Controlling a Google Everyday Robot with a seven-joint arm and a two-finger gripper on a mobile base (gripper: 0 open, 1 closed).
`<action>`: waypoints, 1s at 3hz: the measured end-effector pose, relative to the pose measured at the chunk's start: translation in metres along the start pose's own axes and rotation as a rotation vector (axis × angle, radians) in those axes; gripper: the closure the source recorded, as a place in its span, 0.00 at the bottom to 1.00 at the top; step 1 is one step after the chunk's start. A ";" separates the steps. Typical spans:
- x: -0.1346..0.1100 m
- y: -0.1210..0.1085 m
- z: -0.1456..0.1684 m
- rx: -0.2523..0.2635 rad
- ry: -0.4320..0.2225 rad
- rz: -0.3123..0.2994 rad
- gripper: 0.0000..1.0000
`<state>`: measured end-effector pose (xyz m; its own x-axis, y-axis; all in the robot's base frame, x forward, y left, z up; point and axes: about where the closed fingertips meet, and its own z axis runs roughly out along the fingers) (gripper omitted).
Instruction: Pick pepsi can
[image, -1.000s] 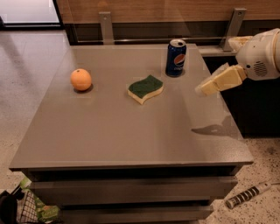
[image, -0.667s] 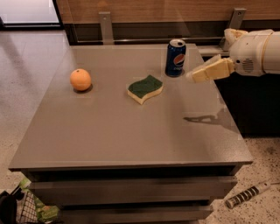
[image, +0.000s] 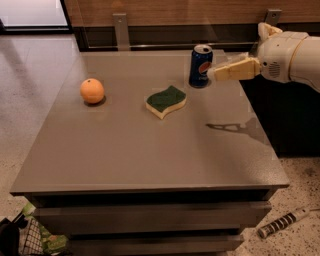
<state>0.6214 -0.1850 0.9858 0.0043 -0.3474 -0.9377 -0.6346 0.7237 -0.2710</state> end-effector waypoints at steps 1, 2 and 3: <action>0.014 -0.009 0.022 -0.031 -0.041 0.063 0.00; 0.036 -0.021 0.055 -0.067 -0.110 0.158 0.00; 0.052 -0.029 0.078 -0.090 -0.148 0.213 0.00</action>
Offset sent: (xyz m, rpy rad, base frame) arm 0.0953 0.0006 -0.0693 0.3316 0.0603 0.0877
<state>0.6996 -0.1774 0.9281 -0.0278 -0.0969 -0.9949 -0.6993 0.7131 -0.0499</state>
